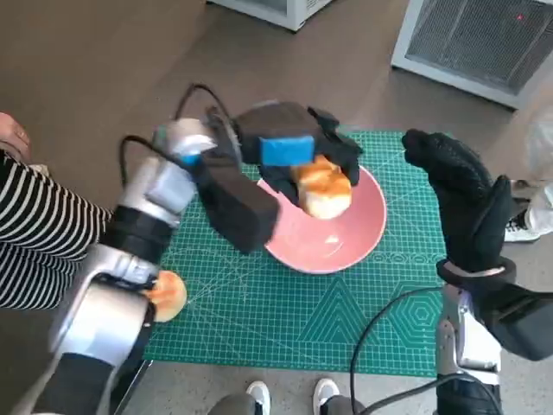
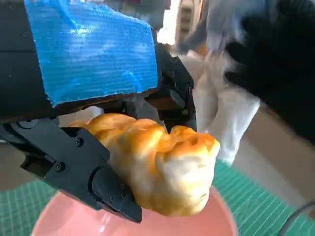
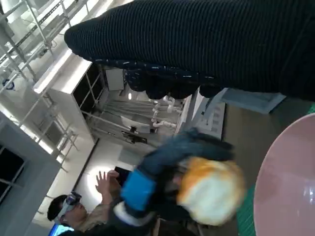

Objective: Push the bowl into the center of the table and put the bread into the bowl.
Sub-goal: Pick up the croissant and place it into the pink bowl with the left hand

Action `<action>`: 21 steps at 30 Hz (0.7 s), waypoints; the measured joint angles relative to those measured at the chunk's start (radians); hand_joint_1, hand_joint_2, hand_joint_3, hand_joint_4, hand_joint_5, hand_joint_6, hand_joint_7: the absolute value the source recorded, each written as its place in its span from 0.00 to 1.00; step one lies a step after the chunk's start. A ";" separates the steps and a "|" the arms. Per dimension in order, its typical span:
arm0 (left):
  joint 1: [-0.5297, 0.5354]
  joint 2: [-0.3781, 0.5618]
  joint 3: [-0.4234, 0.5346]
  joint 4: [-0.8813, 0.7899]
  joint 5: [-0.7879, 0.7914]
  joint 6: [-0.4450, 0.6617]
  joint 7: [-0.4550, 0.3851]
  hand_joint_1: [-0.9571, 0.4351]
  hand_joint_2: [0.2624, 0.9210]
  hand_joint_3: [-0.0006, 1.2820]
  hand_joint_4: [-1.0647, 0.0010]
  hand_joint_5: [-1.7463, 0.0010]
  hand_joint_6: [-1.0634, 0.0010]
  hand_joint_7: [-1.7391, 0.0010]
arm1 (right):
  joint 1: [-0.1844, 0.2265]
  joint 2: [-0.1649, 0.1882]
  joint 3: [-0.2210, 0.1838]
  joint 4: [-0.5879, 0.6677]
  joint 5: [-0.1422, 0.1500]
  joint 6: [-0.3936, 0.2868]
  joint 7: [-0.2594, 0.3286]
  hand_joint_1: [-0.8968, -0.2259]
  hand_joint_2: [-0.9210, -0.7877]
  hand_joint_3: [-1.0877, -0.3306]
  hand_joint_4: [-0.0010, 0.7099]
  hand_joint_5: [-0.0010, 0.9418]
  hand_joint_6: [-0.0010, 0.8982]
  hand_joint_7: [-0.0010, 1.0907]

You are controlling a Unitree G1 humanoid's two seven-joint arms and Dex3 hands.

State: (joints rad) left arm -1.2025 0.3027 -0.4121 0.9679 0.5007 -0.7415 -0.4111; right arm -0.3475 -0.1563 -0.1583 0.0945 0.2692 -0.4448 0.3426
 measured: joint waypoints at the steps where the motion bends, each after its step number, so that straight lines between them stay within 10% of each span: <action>1: -0.001 -0.003 -0.009 0.011 0.013 -0.001 0.014 0.69 1.00 0.05 0.36 0.28 0.37 0.41 | 0.002 0.000 -0.001 0.000 0.000 -0.002 0.000 0.34 0.00 0.55 0.23 0.00 0.09 0.43; 6: -0.005 -0.024 -0.040 0.067 0.053 -0.002 0.047 0.64 1.00 0.12 0.45 0.34 0.48 0.30 | 0.010 -0.001 -0.007 -0.001 -0.001 -0.012 -0.008 0.35 0.00 0.53 0.23 0.00 0.09 0.43; 8: -0.005 -0.032 -0.048 0.081 0.054 0.014 0.039 0.63 0.89 0.09 0.58 0.69 0.61 0.59 | 0.011 -0.001 -0.009 -0.002 -0.002 -0.016 -0.011 0.35 0.00 0.53 0.23 0.00 0.09 0.43; 12: -0.005 -0.038 -0.053 0.094 0.054 0.065 -0.004 0.61 0.82 0.02 0.70 0.93 0.64 0.87 | 0.012 -0.001 -0.009 -0.004 -0.007 -0.020 -0.021 0.35 0.00 0.52 0.23 0.00 0.09 0.43; 21: -0.003 -0.025 -0.030 0.072 0.021 0.116 -0.102 0.49 0.79 0.00 0.81 1.00 0.68 0.97 | 0.014 -0.001 -0.010 -0.005 -0.036 -0.026 -0.038 0.34 0.00 0.50 0.23 0.00 0.09 0.43</action>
State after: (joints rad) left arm -1.2060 0.2778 -0.4420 1.0398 0.5216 -0.6257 -0.5131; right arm -0.3335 -0.1572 -0.1679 0.0897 0.2330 -0.4707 0.3046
